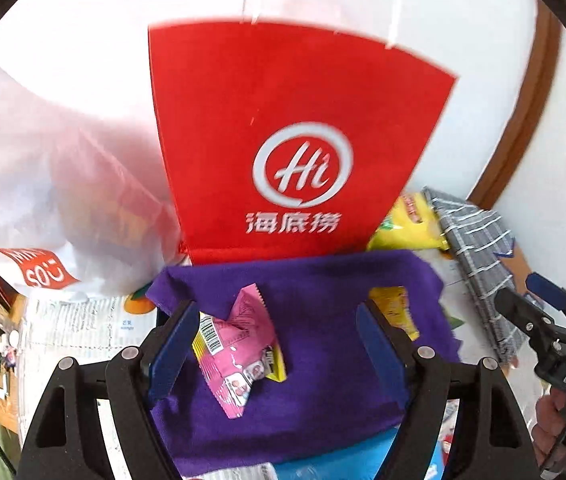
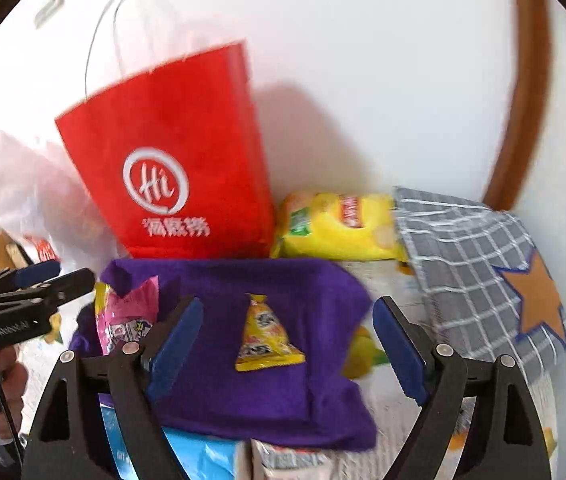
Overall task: Organize snacks
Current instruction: 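Open both tools to release the bags on the towel, then grasp the red packet with the right tool while the left tool grasps the pink stick pack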
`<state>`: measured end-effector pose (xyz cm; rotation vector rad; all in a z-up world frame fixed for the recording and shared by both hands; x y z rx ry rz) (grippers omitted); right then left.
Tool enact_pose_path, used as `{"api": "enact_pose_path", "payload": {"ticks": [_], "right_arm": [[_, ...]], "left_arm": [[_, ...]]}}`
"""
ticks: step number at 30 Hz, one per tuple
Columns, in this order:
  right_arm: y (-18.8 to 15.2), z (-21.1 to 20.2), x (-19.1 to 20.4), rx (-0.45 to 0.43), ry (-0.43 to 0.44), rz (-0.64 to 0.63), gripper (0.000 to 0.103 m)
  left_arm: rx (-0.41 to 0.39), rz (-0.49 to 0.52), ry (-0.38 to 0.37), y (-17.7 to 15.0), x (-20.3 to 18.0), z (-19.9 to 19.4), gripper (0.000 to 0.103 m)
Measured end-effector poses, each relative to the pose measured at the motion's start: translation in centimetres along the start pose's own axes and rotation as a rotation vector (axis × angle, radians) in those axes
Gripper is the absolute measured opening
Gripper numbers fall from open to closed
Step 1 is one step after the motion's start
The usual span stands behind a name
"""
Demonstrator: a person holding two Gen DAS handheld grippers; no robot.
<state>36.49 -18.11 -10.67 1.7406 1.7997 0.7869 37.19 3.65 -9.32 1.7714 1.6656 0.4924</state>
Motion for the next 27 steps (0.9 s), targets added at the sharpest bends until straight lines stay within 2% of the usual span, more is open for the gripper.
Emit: {"api": "enact_pose_path", "payload": {"ticks": [3, 5, 8, 11, 15, 21, 24, 27], "right_arm": [[-1.0, -2.2, -2.6, -0.013, 0.017, 0.058, 0.087], [-2.0, -3.2, -4.1, -0.006, 0.023, 0.074, 0.087], [-3.8, -4.3, -6.3, 0.004, -0.051, 0.06, 0.087], [-6.1, -5.1, -7.4, 0.019, -0.062, 0.037, 0.087], [-9.6, -4.7, -7.3, 0.072, -0.029, 0.015, 0.085], [-16.0, -3.0, -5.5, 0.194, 0.015, -0.032, 0.069], [-18.7, -2.0, -4.8, 0.271, 0.054, -0.011, 0.066], [-20.1, -1.4, -4.4, 0.298, 0.072, 0.027, 0.065]], "left_arm": [[-0.034, 0.001, -0.02, -0.3, -0.3, -2.4, 0.078], [-0.04, -0.004, -0.009, -0.7, -0.6, -3.6, 0.08], [-0.015, 0.005, -0.01, -1.7, -1.1, -4.6, 0.08], [-0.006, -0.014, -0.001, -3.0, -1.0, -5.8, 0.08], [-0.001, -0.036, 0.008, -5.3, -0.9, -7.1, 0.08], [0.01, -0.054, 0.057, -8.7, -0.2, -8.2, 0.08], [0.027, -0.067, 0.077, -10.8, 0.6, -8.7, 0.08], [0.039, -0.093, 0.094, -12.4, 1.6, -9.2, 0.08]]}}
Point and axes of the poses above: each gripper's, at about its wrist camera, not at the fingertips, and z roughly the way its jaws point, x to its left, y to its top, the point moved 7 cm from there along z, roughly the way its jaws point, and after that the axes turned 4 degrees about -y, right-handed, at the moved point
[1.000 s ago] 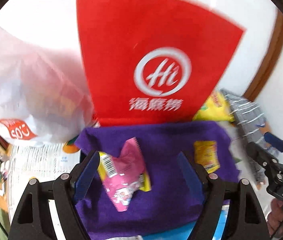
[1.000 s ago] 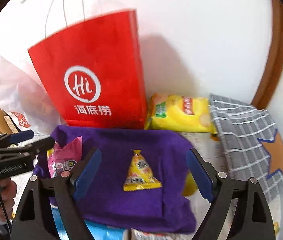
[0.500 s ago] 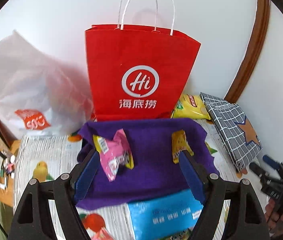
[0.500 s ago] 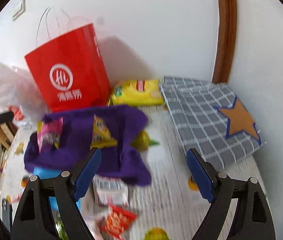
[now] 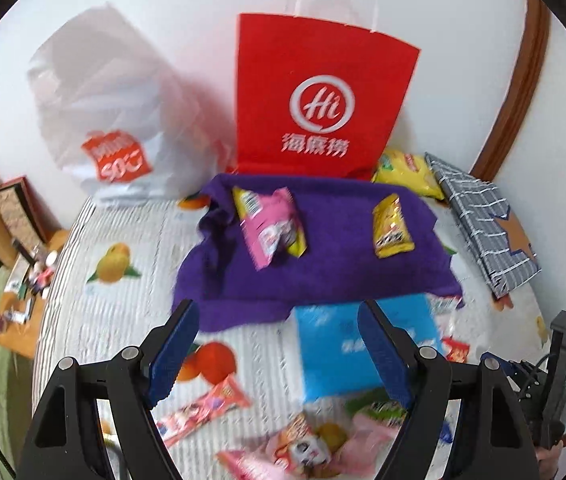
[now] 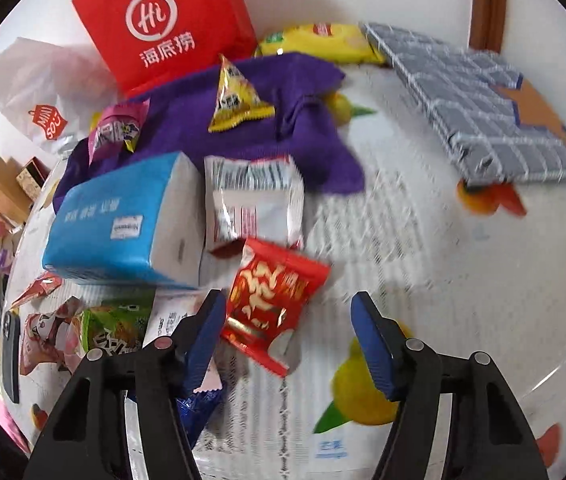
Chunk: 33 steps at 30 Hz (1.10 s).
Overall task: Organize snacks
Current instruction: 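Grasp the red packet with the right tool while the left tool grasps the pink stick pack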
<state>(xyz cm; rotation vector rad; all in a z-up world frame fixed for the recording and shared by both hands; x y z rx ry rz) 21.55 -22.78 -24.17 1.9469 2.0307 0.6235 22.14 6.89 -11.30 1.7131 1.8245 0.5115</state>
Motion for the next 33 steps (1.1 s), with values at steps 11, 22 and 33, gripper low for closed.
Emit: {"api": "enact_pose_path", "payload": {"ticks": [11, 22, 33], "right_arm": [[-0.2, 2.2, 1.8, -0.018, -0.128, -0.065, 0.047], [-2.3, -0.2, -0.4, -0.088, -0.152, -0.073, 0.038], [-3.9, -0.2, -1.0, -0.159, -0.143, -0.069, 0.04]], "left_arm": [[0.033, -0.072, 0.02, -4.1, 3.6, -1.0, 0.08], [0.077, -0.082, 0.001, -8.2, 4.7, 0.7, 0.08], [0.153, -0.098, 0.073, -9.8, 7.8, 4.4, 0.08]]}}
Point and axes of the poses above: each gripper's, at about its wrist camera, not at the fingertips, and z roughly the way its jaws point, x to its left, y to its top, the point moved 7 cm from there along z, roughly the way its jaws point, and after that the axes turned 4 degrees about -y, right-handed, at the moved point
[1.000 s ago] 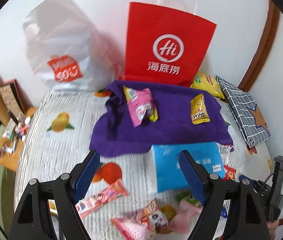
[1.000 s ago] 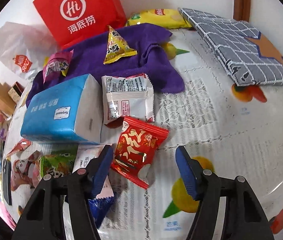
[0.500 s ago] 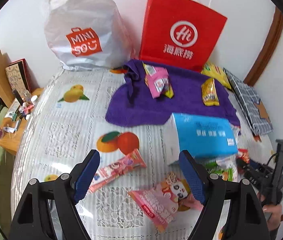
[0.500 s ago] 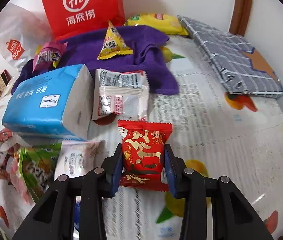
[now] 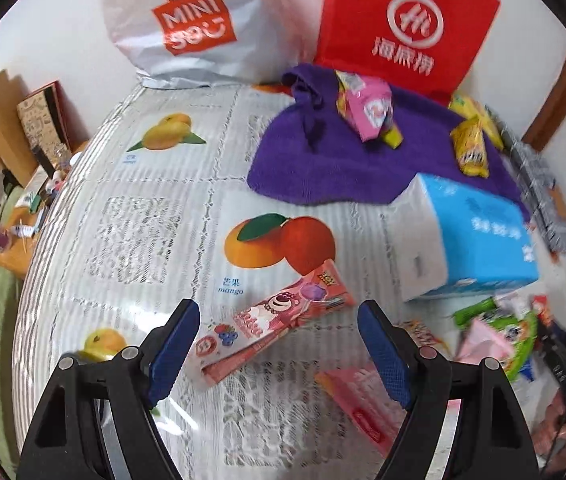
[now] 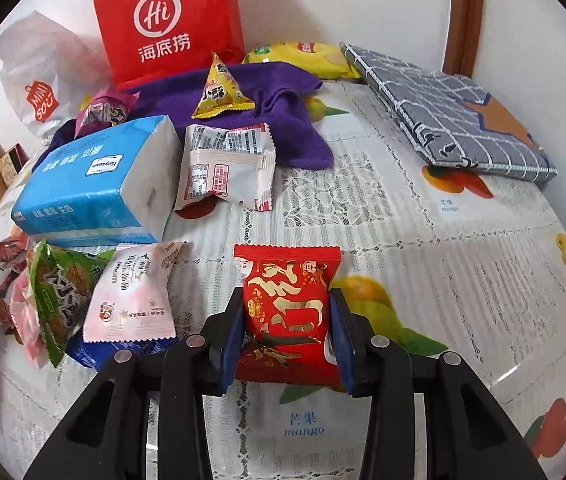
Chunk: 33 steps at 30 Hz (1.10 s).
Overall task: Organize snacks
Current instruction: 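Grasp the red packet with the right tool while the left tool grasps the pink stick pack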
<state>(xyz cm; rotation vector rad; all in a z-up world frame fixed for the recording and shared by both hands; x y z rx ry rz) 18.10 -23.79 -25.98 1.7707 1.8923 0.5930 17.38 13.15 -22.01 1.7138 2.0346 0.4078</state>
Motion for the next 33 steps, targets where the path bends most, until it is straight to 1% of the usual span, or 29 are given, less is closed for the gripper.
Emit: {"api": "enact_pose_path", "payload": {"ticks": [3, 8, 10, 11, 13, 14, 18, 22, 25, 26, 27, 28, 29, 30, 33], "right_arm": [[-0.1, 0.0, 0.1, -0.025, -0.003, -0.016, 0.04], [-0.1, 0.1, -0.2, -0.027, 0.014, -0.002, 0.041], [-0.1, 0.1, -0.2, -0.027, 0.014, -0.003, 0.041], [-0.1, 0.1, -0.2, -0.027, 0.014, -0.003, 0.041], [-0.1, 0.1, -0.2, -0.027, 0.014, -0.002, 0.041], [-0.1, 0.1, -0.2, -0.027, 0.014, -0.003, 0.042], [-0.1, 0.2, -0.1, -0.027, 0.014, -0.006, 0.043], [-0.1, 0.2, -0.1, -0.027, 0.014, -0.007, 0.043], [-0.1, 0.1, -0.1, -0.026, 0.014, -0.007, 0.043], [-0.1, 0.2, -0.1, -0.026, 0.015, -0.006, 0.043], [-0.1, 0.1, 0.0, -0.026, 0.015, -0.006, 0.043], [-0.1, 0.1, 0.0, -0.026, 0.014, -0.007, 0.043], [-0.1, 0.2, 0.0, -0.026, 0.014, -0.007, 0.043], [-0.1, 0.2, -0.1, -0.026, 0.014, -0.007, 0.043], [-0.1, 0.2, 0.0, -0.026, 0.013, -0.008, 0.043]], "left_arm": [[0.006, 0.025, 0.003, 0.1, -0.2, 1.1, 0.08], [0.005, 0.032, -0.034, 1.1, -1.0, 2.4, 0.08], [0.011, 0.041, -0.065, 1.4, -1.6, 2.9, 0.08], [0.035, 0.046, -0.098, 1.4, -2.0, 3.2, 0.078], [0.056, 0.03, -0.156, 1.2, -2.3, 3.5, 0.077], [0.06, 0.025, -0.163, 1.0, -2.4, 3.5, 0.074], [0.074, 0.034, -0.163, -0.2, -2.1, 3.4, 0.073], [0.058, 0.046, -0.14, -1.4, -1.6, 3.0, 0.072], [0.046, 0.056, -0.094, -1.4, -1.4, 3.1, 0.06], [0.041, 0.06, -0.08, -1.3, -1.3, 3.1, 0.051], [0.037, 0.066, -0.063, -1.2, -1.2, 3.2, 0.04], [0.034, 0.075, -0.033, -1.1, -1.1, 3.2, 0.034], [0.033, 0.087, -0.021, -1.0, -1.1, 3.2, 0.023], [0.035, 0.097, -0.024, -1.0, -1.2, 3.2, 0.021], [0.04, 0.069, -0.064, -0.8, -1.0, 3.1, 0.02]]}}
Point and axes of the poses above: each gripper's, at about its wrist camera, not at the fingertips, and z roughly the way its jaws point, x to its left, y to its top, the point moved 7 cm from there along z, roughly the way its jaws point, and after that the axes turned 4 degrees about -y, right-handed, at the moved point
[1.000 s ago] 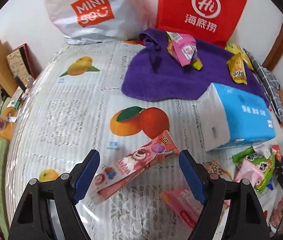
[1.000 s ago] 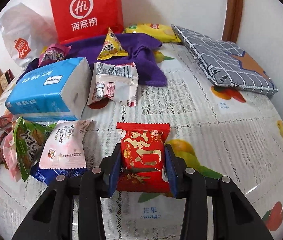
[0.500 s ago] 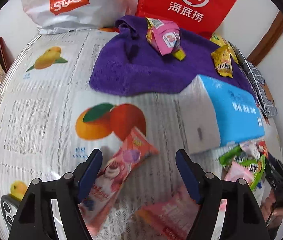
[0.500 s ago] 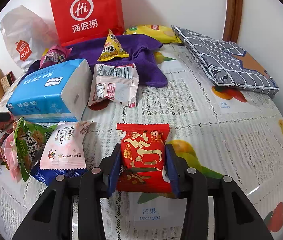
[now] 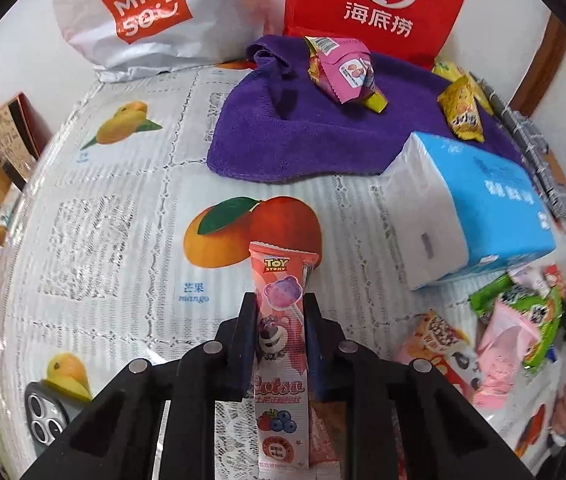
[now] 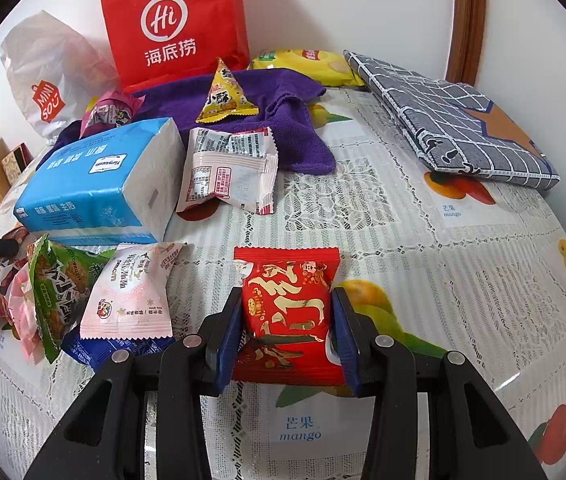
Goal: Organize snacks
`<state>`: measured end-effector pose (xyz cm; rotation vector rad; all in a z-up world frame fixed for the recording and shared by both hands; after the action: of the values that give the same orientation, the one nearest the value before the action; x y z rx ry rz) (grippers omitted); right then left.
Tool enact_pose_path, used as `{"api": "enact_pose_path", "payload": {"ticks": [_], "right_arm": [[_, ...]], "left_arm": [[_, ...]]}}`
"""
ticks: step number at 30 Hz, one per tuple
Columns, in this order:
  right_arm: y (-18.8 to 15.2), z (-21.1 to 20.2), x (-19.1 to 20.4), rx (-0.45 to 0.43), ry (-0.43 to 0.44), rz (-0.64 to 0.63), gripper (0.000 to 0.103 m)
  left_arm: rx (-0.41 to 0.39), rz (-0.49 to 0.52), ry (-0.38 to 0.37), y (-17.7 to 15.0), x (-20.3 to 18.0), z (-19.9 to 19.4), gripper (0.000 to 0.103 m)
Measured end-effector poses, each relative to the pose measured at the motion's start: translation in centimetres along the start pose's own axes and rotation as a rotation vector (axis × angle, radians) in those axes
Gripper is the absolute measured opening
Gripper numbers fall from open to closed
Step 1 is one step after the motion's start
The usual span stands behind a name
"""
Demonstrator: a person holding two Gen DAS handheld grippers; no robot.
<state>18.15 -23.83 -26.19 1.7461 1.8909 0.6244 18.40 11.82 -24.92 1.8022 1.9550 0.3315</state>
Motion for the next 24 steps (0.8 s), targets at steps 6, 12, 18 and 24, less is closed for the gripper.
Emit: {"api": "enact_pose_path", "payload": {"ticks": [6, 12, 18, 24], "right_arm": [[0.0, -0.1, 0.1, -0.003, -0.01, -0.006, 0.04], [0.2, -1.3, 0.2, -0.021, 0.0, -0.006, 0.038], [1.2, -4.1, 0.9, -0.059, 0.026, -0.02, 0.038], [2.7, -5.7, 1.2, -0.08, 0.043, -0.004, 0.038]], "left_arm": [[-0.037, -0.056, -0.031, 0.4, 0.5, -1.7, 0.02], [-0.096, -0.052, -0.027, 0.8, 0.3, -4.7, 0.02], [-0.137, -0.05, -0.05, 0.6, -0.9, -6.8, 0.02], [-0.159, -0.038, -0.109, 0.6, -3.7, -8.2, 0.02]]}}
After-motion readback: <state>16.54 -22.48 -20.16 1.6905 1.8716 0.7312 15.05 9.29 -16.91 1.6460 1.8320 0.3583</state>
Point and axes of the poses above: each gripper's, at about its wrist camera, not at the fingertips, and z roughly the way its jaws point, x to its left, y to its top, the point moved 7 cm from there along z, roughly the way its jaws point, and after that the axes turned 4 degrees about -y, right-handed, at the moved point
